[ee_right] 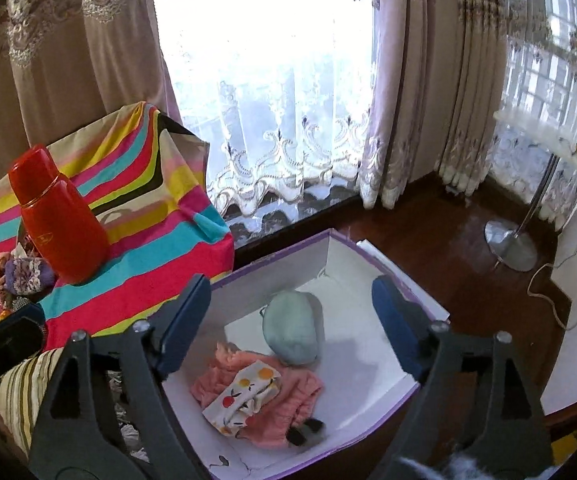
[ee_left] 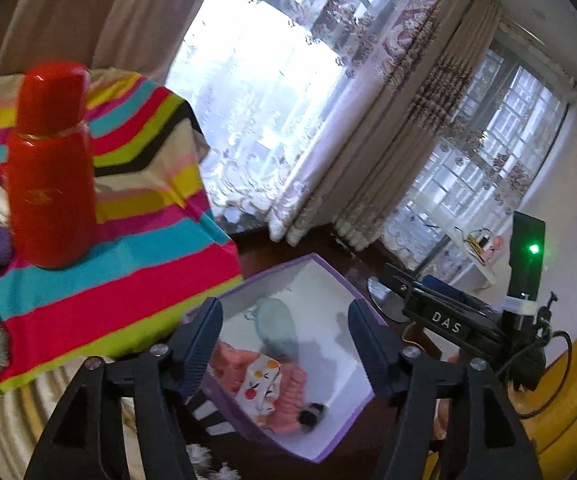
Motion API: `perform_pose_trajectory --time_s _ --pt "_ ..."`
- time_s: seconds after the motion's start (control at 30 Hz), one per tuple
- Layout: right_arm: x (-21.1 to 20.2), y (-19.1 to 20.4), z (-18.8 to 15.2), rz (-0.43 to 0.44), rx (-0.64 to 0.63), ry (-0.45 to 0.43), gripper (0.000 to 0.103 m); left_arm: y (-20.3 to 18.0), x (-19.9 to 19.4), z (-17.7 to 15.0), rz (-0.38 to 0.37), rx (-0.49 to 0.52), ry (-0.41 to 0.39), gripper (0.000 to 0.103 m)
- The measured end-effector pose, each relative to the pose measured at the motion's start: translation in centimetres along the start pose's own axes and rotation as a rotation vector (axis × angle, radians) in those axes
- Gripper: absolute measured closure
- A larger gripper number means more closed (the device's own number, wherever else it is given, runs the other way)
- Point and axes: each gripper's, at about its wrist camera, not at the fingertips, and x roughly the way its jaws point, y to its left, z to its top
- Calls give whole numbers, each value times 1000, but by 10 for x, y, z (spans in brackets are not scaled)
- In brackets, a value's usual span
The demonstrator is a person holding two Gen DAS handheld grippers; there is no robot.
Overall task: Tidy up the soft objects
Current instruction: 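Move both open tools back toward the pile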
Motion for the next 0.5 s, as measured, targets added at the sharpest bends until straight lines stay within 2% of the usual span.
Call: perform_pose_trajectory --time_s 0.2,0.3,0.4,0.5 --pt "-15 30 -1 -27 -65 -108 17 18 -34 3 131 16 -119 34" --pt "-17 43 0 35 -66 -97 17 30 -53 1 215 80 -167 31" --pt "-20 57 -2 136 -61 -77 17 49 -71 0 256 84 -169 29" --pt "-21 74 -5 191 -83 -63 17 73 -90 -3 277 67 -170 24"
